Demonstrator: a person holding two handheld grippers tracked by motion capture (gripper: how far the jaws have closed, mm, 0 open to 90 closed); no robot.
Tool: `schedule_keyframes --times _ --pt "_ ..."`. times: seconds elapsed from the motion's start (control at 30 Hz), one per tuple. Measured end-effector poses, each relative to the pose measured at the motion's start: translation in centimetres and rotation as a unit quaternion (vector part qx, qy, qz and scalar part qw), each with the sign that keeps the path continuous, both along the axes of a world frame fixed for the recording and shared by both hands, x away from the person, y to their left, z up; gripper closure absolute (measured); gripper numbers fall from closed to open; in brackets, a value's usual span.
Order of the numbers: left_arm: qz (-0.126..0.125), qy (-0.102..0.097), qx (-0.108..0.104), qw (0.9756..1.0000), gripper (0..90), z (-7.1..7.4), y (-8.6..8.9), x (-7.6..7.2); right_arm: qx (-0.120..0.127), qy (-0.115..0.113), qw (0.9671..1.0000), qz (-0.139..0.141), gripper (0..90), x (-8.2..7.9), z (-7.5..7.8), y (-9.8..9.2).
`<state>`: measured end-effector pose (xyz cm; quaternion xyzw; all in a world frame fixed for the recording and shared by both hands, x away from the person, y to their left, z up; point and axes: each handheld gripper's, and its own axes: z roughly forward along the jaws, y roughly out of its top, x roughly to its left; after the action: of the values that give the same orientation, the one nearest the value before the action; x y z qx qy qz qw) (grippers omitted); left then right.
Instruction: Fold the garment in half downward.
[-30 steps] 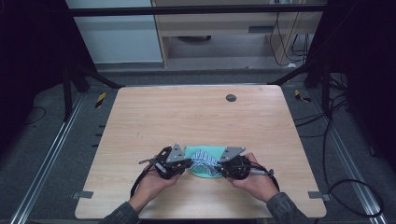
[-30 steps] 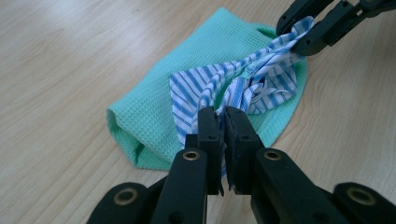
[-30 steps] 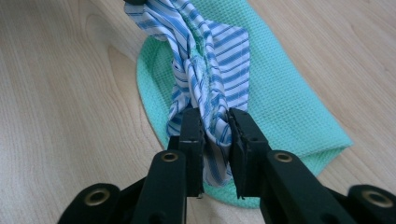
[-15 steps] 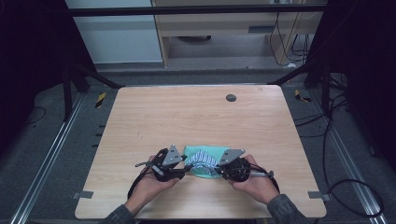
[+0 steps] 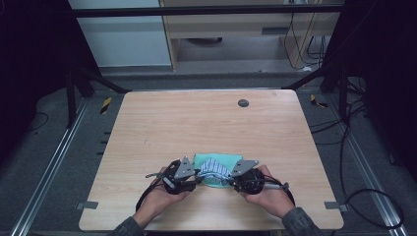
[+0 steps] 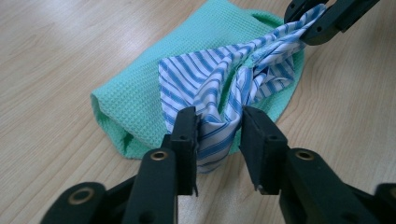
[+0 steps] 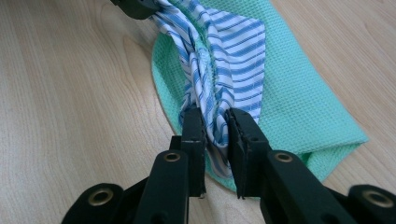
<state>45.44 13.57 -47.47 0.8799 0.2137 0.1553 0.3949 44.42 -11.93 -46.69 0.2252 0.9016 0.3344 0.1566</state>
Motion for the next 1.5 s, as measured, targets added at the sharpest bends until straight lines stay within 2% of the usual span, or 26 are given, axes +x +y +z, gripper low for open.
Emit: schedule_keyframes --times 0.1,0.17,0.4,0.83,1.2,1.4,1.5 --pt "0.000 -0.002 -0.001 1.0000 71.0 -0.1 0.2 -0.1 0.005 0.001 1.0000 -0.003 75.0 -0.2 -0.2 0.0" --pt "-0.003 0.000 0.003 1.0000 77.1 -0.1 0.3 -0.2 0.004 0.001 1.0000 -0.003 76.6 -0.3 -0.3 -0.1" --pt "-0.012 0.004 0.014 0.9998 82.6 -0.3 0.3 -0.4 -0.001 -0.002 1.0000 0.005 83.8 -0.9 -0.5 -0.2" --pt "-0.021 0.005 0.035 0.9991 84.4 -0.9 0.3 -0.9 -0.015 -0.004 0.9996 0.023 86.2 -1.3 -0.9 -0.2" --pt "-0.030 0.014 0.035 0.9988 85.1 -1.3 0.2 -1.3 -0.029 -0.010 0.9991 0.028 86.7 -1.4 -1.2 -0.5" --pt "-0.028 0.018 0.032 0.9989 85.0 -1.4 0.0 -1.6 -0.028 -0.013 0.9993 0.020 86.6 -1.4 -1.2 -0.7" --pt "-0.027 0.022 0.027 0.9990 83.3 -1.4 0.1 -2.0 -0.027 -0.014 0.9992 0.025 84.8 -1.8 -1.2 -0.8"
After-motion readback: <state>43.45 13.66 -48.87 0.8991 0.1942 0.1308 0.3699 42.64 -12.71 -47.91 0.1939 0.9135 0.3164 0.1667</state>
